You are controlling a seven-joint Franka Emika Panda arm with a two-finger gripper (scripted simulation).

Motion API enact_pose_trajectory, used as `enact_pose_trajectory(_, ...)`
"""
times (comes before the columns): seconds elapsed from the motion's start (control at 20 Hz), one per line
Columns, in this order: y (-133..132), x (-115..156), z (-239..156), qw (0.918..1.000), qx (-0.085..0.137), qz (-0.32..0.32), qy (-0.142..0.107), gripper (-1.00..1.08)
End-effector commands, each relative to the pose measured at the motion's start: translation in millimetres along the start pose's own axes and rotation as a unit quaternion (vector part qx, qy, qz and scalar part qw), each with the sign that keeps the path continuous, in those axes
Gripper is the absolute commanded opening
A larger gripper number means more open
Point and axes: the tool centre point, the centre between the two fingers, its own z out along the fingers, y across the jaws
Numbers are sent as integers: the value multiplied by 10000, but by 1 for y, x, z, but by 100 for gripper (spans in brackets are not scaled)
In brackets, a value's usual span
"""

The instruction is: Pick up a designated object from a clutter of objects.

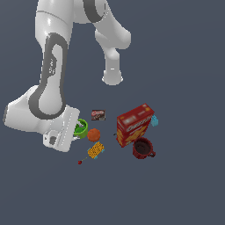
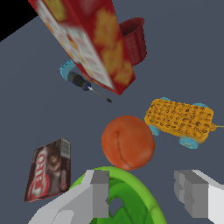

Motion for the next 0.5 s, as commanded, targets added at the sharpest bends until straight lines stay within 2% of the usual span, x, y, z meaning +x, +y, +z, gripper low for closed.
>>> enact_pose_trajectory(0.0,3,-7,-2,9994,-23,-271,232,28)
enact_pose_trajectory(0.45,9,-29,-13,9899,-228,-1062,916,28)
